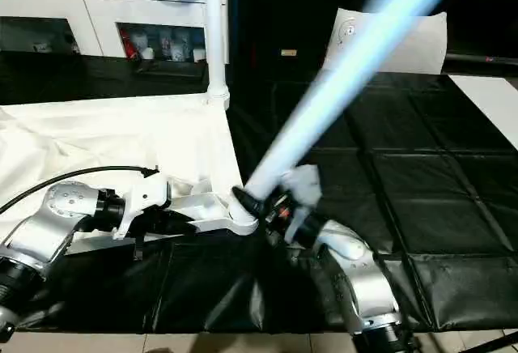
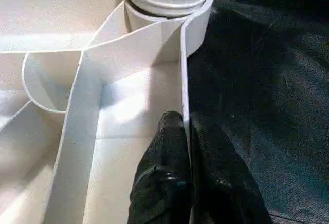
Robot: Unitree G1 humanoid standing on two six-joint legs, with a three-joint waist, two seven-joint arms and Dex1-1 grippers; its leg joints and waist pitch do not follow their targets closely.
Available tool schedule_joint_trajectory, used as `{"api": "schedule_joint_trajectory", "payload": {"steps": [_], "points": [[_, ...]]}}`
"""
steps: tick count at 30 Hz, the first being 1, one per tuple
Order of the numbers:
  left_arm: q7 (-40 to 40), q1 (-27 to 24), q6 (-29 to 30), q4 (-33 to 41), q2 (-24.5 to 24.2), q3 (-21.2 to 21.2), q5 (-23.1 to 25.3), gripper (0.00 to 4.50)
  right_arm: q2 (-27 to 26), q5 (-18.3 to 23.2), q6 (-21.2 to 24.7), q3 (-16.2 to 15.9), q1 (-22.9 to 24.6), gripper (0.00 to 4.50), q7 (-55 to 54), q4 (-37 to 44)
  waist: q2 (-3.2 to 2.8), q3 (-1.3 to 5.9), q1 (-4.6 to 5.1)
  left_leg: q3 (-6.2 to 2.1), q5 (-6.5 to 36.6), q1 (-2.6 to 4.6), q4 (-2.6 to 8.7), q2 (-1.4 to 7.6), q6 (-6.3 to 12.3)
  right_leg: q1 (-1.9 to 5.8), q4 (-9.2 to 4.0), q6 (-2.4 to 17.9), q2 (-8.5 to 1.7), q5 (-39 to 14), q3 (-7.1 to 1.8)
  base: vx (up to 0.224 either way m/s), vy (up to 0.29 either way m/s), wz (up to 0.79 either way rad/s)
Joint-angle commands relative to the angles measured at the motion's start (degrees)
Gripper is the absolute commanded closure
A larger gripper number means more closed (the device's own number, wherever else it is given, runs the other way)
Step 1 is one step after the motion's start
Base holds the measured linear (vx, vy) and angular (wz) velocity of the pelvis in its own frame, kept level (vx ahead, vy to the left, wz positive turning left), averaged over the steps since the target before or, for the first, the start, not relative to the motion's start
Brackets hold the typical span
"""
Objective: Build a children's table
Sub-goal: Insert table leg to table base
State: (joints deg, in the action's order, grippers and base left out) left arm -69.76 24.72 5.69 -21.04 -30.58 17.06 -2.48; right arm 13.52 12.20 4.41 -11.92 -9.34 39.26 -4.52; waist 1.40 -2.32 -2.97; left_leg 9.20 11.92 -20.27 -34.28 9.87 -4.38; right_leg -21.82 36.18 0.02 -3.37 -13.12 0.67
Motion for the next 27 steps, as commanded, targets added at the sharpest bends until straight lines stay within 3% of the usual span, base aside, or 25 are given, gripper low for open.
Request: {"api": "schedule_joint_trajectory", "payload": {"steps": [1,7,9,10,11,12,13,15,20,27], "points": [[1.6,1.4,-2.1,0.1,1.1,-3.0,-2.4,4.5,2.4,-4.4,2.5,-1.6,1.3,2.6,0.6,-3.3,0.08,2.38,0.35,-0.44,10.5,0.09,4.74,2.75,0.91,1.8,-4.71,10.5,-3.83,-8.8,-2.28,0.0,0.0,0.0],[-0.4,2.2,-3.4,-0.6,0.7,-1.9,-2.0,4.5,3.0,-4.6,2.7,-4.9,-4.3,2.6,6.2,-7.5,0.66,2.23,0.74,-0.41,11.5,0.03,4.77,2.83,1.61,1.61,-4.94,10.7,-3.95,-11.7,-2.25,0.0,0.0,0.0],[-1.7,2.5,-3.9,-0.6,0.5,-1.4,-2.0,4.5,2.5,-4.4,2.2,-5.1,-6.7,2.6,7.2,-10.1,0.76,2.15,1.01,-0.48,12.5,0.04,4.84,2.77,1.54,1.49,-5.03,10.8,-3.96,-13.5,-2.18,0.0,0.0,0.0],[-2.4,2.7,-4.2,-0.5,0.5,-1.1,-2.0,4.5,2.0,-3.8,2.0,-4.8,-8.1,2.6,8.0,-11.8,0.46,2.16,1.16,-0.48,13.1,0.24,4.79,2.91,1.15,1.27,-5.11,11.0,-4.08,-14.5,-2.26,0.0,0.0,0.0],[-2.8,2.8,-4.2,-0.5,0.4,-0.9,-2.0,4.5,2.0,-3.4,2.1,-4.9,-8.7,2.6,9.0,-12.4,0.55,2.09,1.26,-0.54,13.2,0.05,4.92,2.97,0.99,1.43,-5.12,10.9,-4.05,-14.4,-2.25,0.0,0.0,0.0],[-3.2,3.0,-4.5,-0.6,0.3,-0.6,-1.8,4.5,2.2,-3.0,2.2,-5.1,-9.2,2.61,10.3,-12.9,1.06,2.13,1.31,-0.49,13.2,0.04,4.9,2.98,1.08,1.44,-5.14,10.8,-3.99,-14.4,-2.22,0.0,0.0,0.0],[-3.3,3.0,-4.5,-0.6,0.3,-0.6,-1.8,4.5,2.2,-3.0,2.3,-5.2,-9.2,2.61,10.4,-13.0,0.85,2.17,1.28,-0.54,13.1,0.1,4.88,2.98,1.17,1.45,-5.06,10.8,-4.1,-14.3,-2.24,0.0,0.0,0.0],[-4.4,3.8,-5.2,-1.4,0.3,0.1,-1.6,4.5,3.3,-2.4,3.2,-6.5,-9.9,2.61,14.7,-13.8,0.84,2.21,1.3,-0.53,12.7,0.11,4.86,3.01,1.3,1.43,-5.01,11.0,-4.06,-13.5,-2.23,0.0,0.0,0.0],[-6.7,6.4,-7.0,-4.6,0.7,1.7,-0.4,4.5,5.0,-1.7,3.7,-9.2,-9.7,2.61,21.7,-14.3,0.64,2.54,0.45,-0.27,8.4,0.17,4.47,3.01,2.78,1.78,-4.35,13.0,-4.03,-5.1,-2.13,0.0,0.0,0.0],[-7.6,7.2,-7.6,-6.2,0.4,2.5,0.6,4.5,5.2,-1.9,3.2,-10.1,-9.0,2.61,23.4,-14.6,0.5,2.63,0.11,-0.3,9.7,0.44,4.68,3.14,1.86,1.83,-4.29,13.8,-4.0,-3.6,-2.0,0.0,0.0,0.0]]}}
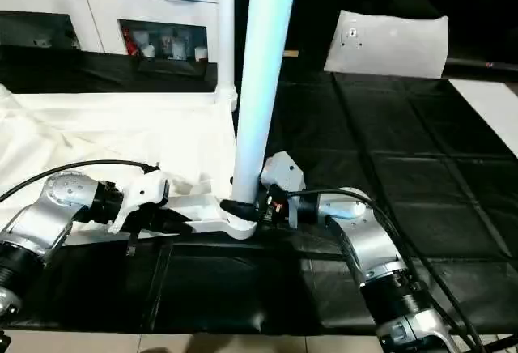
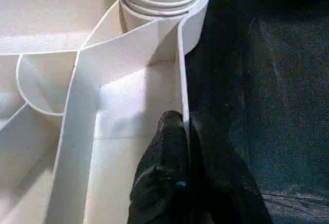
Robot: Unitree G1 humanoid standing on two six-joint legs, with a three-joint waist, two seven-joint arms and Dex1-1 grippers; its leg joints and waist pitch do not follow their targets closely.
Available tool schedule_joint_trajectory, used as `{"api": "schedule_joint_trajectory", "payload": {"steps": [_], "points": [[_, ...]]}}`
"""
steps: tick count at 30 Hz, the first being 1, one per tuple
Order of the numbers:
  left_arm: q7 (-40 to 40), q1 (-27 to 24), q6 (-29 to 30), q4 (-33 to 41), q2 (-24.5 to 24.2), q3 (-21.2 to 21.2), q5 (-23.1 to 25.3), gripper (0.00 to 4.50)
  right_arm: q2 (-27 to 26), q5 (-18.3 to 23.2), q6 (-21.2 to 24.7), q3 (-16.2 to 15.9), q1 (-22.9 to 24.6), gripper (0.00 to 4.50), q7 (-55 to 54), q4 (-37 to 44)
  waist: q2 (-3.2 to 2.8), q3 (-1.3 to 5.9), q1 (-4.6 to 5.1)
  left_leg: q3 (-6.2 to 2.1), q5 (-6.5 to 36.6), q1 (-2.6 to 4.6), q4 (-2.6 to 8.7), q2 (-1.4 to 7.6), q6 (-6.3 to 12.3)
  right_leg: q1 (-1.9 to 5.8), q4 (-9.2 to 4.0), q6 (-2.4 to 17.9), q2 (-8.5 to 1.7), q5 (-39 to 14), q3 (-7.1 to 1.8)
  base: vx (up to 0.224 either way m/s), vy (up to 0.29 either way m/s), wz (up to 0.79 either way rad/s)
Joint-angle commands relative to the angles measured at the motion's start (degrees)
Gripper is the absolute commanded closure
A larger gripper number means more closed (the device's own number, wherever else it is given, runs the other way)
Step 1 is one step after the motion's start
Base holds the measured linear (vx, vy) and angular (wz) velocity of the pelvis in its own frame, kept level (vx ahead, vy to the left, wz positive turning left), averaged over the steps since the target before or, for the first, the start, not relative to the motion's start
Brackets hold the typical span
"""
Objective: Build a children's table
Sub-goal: Insert table leg to table base
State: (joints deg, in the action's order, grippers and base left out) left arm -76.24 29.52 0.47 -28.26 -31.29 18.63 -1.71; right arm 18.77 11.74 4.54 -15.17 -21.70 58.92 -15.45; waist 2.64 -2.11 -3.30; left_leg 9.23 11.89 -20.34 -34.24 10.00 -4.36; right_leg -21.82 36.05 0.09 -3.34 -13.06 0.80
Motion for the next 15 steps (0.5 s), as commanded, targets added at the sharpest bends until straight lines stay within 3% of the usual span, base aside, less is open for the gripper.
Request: {"api": "schedule_joint_trajectory", "payload": {"steps": [1,10,12,14,15], "points": [[-1.1,2.5,-2.5,0.7,1.0,0.9,0.0,4.5,-0.2,-1.5,3.0,-6.8,3.4,2.61,3.9,-3.8,-0.89,2.39,0.4,-0.38,10.5,0.51,4.71,3.01,1.53,1.85,-4.25,13.7,-4.09,-4.4,-2.17,0.0,0.0,0.0],[4.7,1.7,-1.6,-0.6,1.3,-1.7,0.8,4.5,-2.9,-2.4,2.7,-4.4,3.3,2.61,0.0,-5.7,-0.88,2.16,0.41,-0.52,14.3,0.74,5.14,3.14,0.2,1.58,-4.66,13.1,-4.17,-9.0,-2.25,0.0,0.0,0.0],[6.8,1.1,-0.5,0.0,1.6,-2.7,0.6,4.5,-3.7,-2.9,2.5,-3.3,3.0,2.61,-2.7,-6.6,-0.87,1.99,0.47,-0.61,16.2,0.75,5.31,3.12,-0.45,1.43,-5.01,12.3,-4.28,-13.1,-2.35,0.0,0.0,0.0],[12.3,-1.4,3.7,3.9,2.8,-5.8,-0.7,4.5,-6.6,-3.1,2.7,0.8,2.2,2.61,-11.8,-9.6,-0.84,1.8,0.8,-0.86,18.5,0.82,5.57,3.29,-1.62,1.08,-5.33,11.3,-4.59,-18.5,-2.44,0.0,0.0,0.0],[13.0,-1.9,4.5,4.8,3.1,-6.3,-1.0,4.5,-7.1,-3.1,2.9,1.4,2.1,2.61,-13.0,-10.0,-0.85,1.79,0.98,-0.97,18.7,0.69,5.61,3.25,-1.86,1.11,-5.37,11.0,-4.58,-19.5,-2.4,0.0,0.0,0.0]]}}
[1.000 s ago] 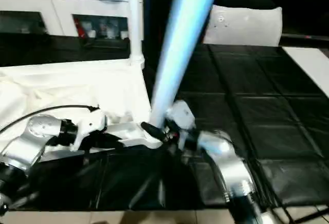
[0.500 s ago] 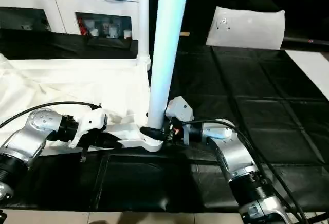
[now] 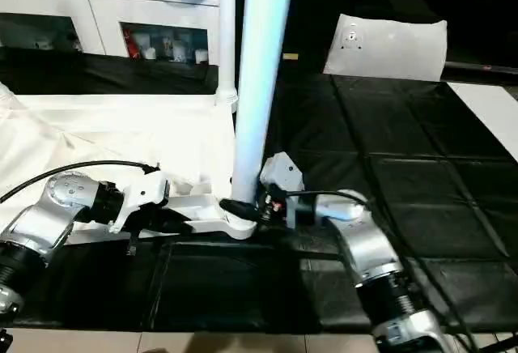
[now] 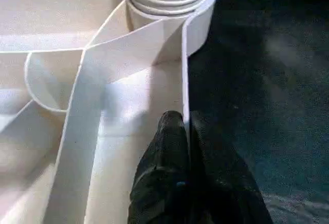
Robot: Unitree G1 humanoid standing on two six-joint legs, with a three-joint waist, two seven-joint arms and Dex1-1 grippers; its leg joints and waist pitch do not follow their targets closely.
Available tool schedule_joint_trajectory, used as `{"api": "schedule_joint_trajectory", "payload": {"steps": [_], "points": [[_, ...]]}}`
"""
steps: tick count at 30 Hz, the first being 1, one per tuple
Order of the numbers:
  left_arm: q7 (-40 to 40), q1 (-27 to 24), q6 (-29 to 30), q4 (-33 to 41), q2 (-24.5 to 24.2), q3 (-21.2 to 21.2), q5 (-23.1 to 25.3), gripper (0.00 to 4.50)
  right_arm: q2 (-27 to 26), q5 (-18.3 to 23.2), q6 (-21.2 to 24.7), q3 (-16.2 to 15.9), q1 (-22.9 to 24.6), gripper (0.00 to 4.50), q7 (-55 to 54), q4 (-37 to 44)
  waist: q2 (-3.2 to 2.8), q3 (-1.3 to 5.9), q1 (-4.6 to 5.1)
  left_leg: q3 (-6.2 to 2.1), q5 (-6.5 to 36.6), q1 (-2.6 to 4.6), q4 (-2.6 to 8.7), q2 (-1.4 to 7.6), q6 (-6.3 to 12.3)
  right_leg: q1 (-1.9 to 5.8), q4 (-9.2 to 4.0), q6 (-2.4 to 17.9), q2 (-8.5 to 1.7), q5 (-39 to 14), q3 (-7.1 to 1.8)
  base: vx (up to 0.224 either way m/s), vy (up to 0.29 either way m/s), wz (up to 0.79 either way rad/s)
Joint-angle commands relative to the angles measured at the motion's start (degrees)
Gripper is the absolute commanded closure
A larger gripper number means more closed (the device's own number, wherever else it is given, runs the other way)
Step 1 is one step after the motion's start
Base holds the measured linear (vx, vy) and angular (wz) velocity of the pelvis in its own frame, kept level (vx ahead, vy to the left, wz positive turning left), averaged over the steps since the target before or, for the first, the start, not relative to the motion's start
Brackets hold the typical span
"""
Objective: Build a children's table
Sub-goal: Insert table leg to table base
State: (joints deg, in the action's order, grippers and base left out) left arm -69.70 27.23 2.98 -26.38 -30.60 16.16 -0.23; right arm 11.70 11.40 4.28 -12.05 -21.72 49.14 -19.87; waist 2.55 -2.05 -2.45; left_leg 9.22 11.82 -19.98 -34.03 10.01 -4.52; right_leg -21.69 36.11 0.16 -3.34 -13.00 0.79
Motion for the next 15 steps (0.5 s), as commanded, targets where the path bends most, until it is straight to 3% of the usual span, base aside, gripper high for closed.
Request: {"api": "schedule_joint_trajectory", "payload": {"steps": [1,7,8,10,11,13,15], "points": [[7.9,-0.6,3.6,4.6,2.9,-4.5,-2.9,4.5,-0.7,-2.8,3.4,-0.8,1.8,2.61,-5.4,-6.4,-0.54,1.78,0.65,-1.21,19.1,-0.02,5.56,3.09,-2.09,1.09,-5.4,10.0,-4.44,-21.4,-2.22,0.0,0.0,0.0],[15.5,-5.7,11.0,15.0,6.6,-5.9,-3.0,4.5,-5.3,-3.2,4.4,3.1,-0.7,2.61,-16.2,-11.0,-0.28,1.69,2.0,-1.03,18.9,-0.3,5.34,3.07,-1.01,0.65,-5.82,9.0,-4.49,-23.7,-2.44,0.0,0.0,0.0],[18.6,-7.4,14.4,19.4,8.8,-5.1,-1.5,4.5,-7.5,-3.7,5.0,4.0,-2.5,2.61,-20.3,-13.5,-0.26,1.8,2.56,-0.95,16.9,-0.62,5.34,3.14,-0.8,0.79,-5.53,9.7,-4.36,-21.1,-2.39,0.0,0.0,0.0],[20.8,-8.3,17.6,22.4,10.9,-4.5,-0.9,4.5,-9.1,-4.2,5.2,4.3,-3.9,2.61,-23.0,-15.3,-0.34,1.77,2.84,-0.66,15.8,-0.48,5.08,3.02,-0.36,0.58,-5.54,10.4,-4.03,-19.0,-2.42,0.0,0.0,0.0],[22.3,-8.5,18.8,23.8,12.1,-4.0,-0.5,4.5,-9.9,-4.2,5.6,4.4,-4.6,2.61,-24.3,-16.2,-0.06,1.92,2.88,-0.57,14.4,-0.74,4.99,2.85,0.18,0.91,-5.43,10.6,-4.01,-16.8,-2.39,0.0,0.0,0.0],[23.4,-8.7,19.9,25.0,13.3,-3.5,-0.2,4.5,-10.6,-4.1,6.2,4.5,-5.2,2.61,-25.4,-16.8,-0.17,1.98,2.75,-0.46,13.0,-0.7,4.87,2.75,0.77,0.96,-5.41,10.6,-3.89,-14.8,-2.37,0.0,0.0,0.0],[25.9,-8.7,21.5,26.5,15.2,-2.6,0.3,4.5,-11.7,-4.3,7.2,4.2,-5.9,2.61,-26.5,-17.6,0.15,2.32,2.69,-0.14,8.6,-0.79,4.42,2.63,2.25,1.39,-4.82,11.5,-3.72,-7.4,-2.33,0.0,0.0,0.0]]}}
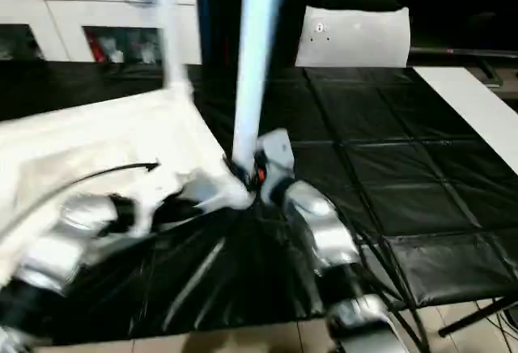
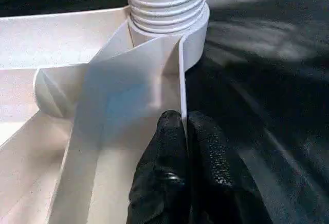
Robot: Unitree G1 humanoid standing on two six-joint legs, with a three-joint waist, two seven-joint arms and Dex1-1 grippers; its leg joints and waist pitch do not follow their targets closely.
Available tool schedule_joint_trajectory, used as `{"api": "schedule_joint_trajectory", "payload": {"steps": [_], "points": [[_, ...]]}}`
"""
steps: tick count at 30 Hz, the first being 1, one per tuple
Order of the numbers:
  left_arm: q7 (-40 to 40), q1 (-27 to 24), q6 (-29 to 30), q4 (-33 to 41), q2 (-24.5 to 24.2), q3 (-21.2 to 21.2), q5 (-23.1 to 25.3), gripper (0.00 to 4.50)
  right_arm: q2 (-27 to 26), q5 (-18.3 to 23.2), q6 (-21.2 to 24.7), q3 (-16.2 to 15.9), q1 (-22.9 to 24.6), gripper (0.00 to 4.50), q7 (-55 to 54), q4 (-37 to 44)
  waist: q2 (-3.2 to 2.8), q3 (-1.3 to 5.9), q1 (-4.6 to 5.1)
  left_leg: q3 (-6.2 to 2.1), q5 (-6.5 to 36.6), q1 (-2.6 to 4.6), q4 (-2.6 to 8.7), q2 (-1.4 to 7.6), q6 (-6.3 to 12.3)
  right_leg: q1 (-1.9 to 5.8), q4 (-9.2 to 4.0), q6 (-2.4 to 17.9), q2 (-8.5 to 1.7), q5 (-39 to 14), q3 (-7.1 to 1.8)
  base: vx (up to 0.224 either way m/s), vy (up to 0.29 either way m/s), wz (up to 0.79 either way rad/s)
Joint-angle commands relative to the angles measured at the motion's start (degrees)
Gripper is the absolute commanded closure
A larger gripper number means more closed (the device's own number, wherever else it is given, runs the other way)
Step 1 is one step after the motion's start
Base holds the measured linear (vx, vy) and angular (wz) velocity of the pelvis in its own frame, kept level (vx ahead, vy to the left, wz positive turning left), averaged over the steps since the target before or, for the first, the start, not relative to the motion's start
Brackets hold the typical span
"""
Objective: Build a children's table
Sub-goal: Insert table leg to table base
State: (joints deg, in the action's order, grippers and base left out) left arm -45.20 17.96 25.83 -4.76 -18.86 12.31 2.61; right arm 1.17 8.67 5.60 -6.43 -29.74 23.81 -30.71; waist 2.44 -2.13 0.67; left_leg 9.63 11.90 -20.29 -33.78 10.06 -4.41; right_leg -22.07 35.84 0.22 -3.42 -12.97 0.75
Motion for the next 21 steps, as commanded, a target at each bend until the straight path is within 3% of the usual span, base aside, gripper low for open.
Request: {"api": "schedule_joint_trajectory", "payload": {"steps": [1,4,9,16,17,21], "points": [[1.6,0.5,-1.3,5.0,3.6,1.3,-2.4,4.5,-1.3,-1.6,6.0,-1.5,2.1,2.61,-1.2,-6.7,0.16,2.46,-0.51,-0.53,7.6,-0.5,4.12,2.55,2.46,1.87,-4.45,11.6,-3.63,-6.1,-2.24,0.0,0.0,0.0],[4.1,1.5,-1.8,3.0,3.0,1.2,1.1,4.5,-1.9,-2.3,6.0,-1.8,2.5,2.61,-1.5,-6.7,0.09,2.37,-0.59,-0.43,6.4,-0.39,4.16,2.62,3.36,1.88,-4.47,11.8,-3.56,-3.9,-2.1,0.0,0.0,0.0],[5.4,2.3,-0.6,2.3,2.2,0.3,1.5,4.5,-1.6,-2.6,5.8,-2.2,3.5,2.61,-1.0,-5.9,-0.08,2.09,-0.42,-0.67,13.1,-0.06,4.74,2.85,0.85,1.48,-5.17,10.4,-3.55,-12.3,-2.13,0.0,0.0,0.0],[5.9,2.6,1.4,2.0,2.1,0.3,1.9,4.5,-1.6,-2.1,6.3,-0.4,3.2,2.61,-1.9,-5.9,-0.18,2.16,-0.46,-0.62,12.7,-0.07,4.73,2.77,0.55,1.48,-5.05,10.5,-3.49,-9.8,-2.21,0.0,0.0,0.0],[5.9,2.7,1.5,1.9,2.1,0.3,1.9,4.5,-1.7,-2.0,6.2,-0.2,3.2,2.26,-1.7,-6.0,-0.23,2.16,-0.48,-0.67,13.1,-0.07,4.77,2.78,0.4,1.47,-5.09,10.4,-3.51,-10.5,-2.22,0.0,0.0,0.0],[5.8,3.0,1.9,1.3,1.6,0.5,2.2,4.5,-1.4,-2.0,5.3,-0.2,3.3,2.02,-1.1,-5.7,-0.39,2.1,-0.57,-0.72,14.1,-0.03,4.84,2.79,0.14,1.37,-5.23,10.3,-3.52,-11.5,-2.25,0.0,0.0,0.0]]}}
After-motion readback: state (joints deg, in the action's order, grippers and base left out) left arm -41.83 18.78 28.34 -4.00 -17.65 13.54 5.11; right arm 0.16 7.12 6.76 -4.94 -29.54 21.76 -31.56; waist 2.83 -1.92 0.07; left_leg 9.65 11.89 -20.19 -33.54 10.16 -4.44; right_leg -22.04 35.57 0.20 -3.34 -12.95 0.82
